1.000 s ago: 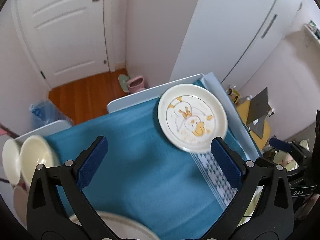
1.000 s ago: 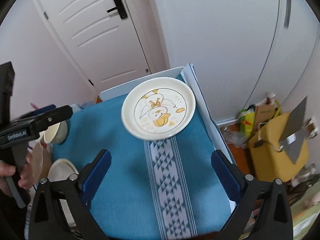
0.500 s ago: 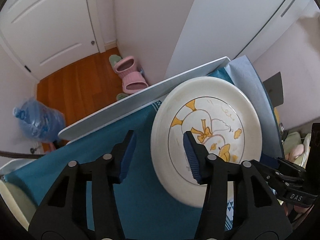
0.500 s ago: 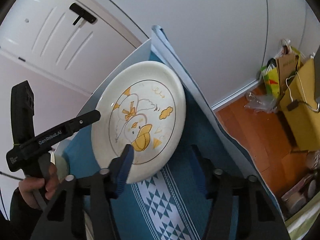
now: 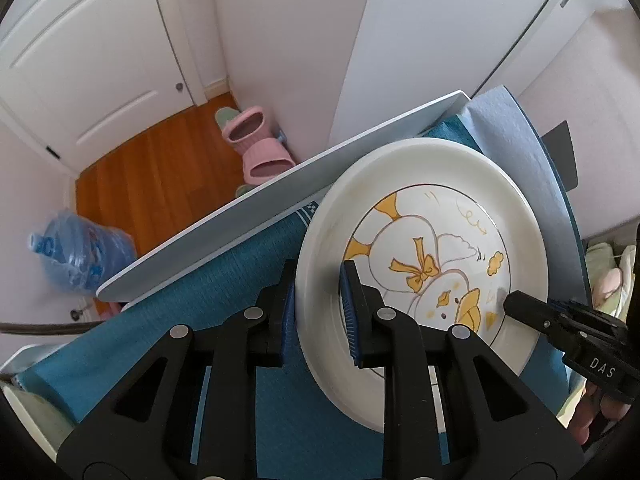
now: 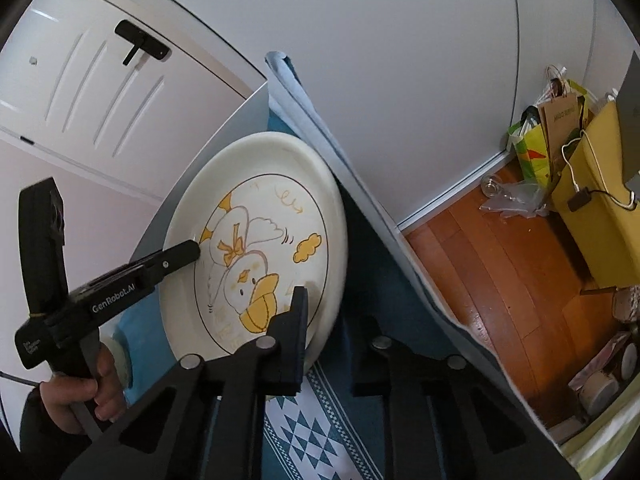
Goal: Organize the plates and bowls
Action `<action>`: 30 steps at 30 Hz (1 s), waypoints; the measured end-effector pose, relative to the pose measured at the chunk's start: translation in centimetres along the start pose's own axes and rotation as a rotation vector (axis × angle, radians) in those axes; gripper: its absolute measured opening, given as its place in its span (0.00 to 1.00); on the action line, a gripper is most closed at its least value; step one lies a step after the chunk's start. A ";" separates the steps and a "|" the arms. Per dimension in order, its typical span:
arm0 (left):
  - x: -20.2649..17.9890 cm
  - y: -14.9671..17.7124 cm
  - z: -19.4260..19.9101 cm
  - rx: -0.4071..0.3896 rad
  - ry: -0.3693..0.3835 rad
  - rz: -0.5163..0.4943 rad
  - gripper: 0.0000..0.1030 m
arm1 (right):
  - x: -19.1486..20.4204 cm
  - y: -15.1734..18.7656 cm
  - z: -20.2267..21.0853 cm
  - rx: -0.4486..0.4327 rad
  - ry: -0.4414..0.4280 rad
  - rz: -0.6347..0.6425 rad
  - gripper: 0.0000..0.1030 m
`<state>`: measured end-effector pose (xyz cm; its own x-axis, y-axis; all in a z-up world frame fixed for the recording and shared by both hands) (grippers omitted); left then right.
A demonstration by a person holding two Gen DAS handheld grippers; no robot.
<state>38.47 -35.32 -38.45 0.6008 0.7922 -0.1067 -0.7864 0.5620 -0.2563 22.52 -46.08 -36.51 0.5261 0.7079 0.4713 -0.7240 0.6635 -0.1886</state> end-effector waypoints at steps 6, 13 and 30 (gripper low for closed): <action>-0.4 0.4 0.5 -0.003 0.006 0.008 0.18 | 0.3 -0.1 0.5 -0.016 0.031 0.036 0.14; -1.0 1.3 4.1 -0.062 -0.002 0.042 0.18 | 0.6 -0.4 2.8 -0.044 0.026 0.092 0.14; 1.0 12.8 18.1 -0.268 -0.201 0.458 0.18 | 9.6 0.8 10.4 0.013 -0.135 0.591 0.14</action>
<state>26.40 -22.98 -24.43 0.1471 0.9853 -0.0864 -0.8810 0.0908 -0.4643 22.36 -41.25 -23.11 -0.0274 0.9181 0.3955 -0.8820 0.1640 -0.4417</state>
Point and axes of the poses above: each gripper's, at about its wrist camera, not at the fingertips, and z roughly against the way its jaws point, x to its left, y to its underside, the point moved 4 cm from there along -z, roughly the way its jaws point, and after that the axes turned 3 degrees about x, right-handed, at the moved point
